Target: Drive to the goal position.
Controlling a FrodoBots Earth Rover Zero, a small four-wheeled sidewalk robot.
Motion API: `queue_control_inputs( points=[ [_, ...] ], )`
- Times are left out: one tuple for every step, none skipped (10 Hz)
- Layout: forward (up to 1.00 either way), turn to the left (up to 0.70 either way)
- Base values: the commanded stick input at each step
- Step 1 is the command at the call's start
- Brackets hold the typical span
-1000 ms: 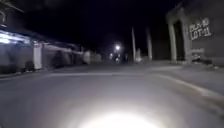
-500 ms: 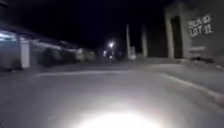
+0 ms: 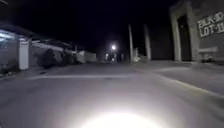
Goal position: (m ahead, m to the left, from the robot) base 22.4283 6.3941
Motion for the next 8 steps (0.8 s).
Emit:
queue_control_inputs(
  points=[
    [1.00,0.00],
    [1.00,0.00],
    [1.00,0.00],
    [1.00,0.00],
    [1.00,-0.15],
    [1.00,-0.30],
    [1.00,0.00],
    [1.00,0.00]
  ],
)
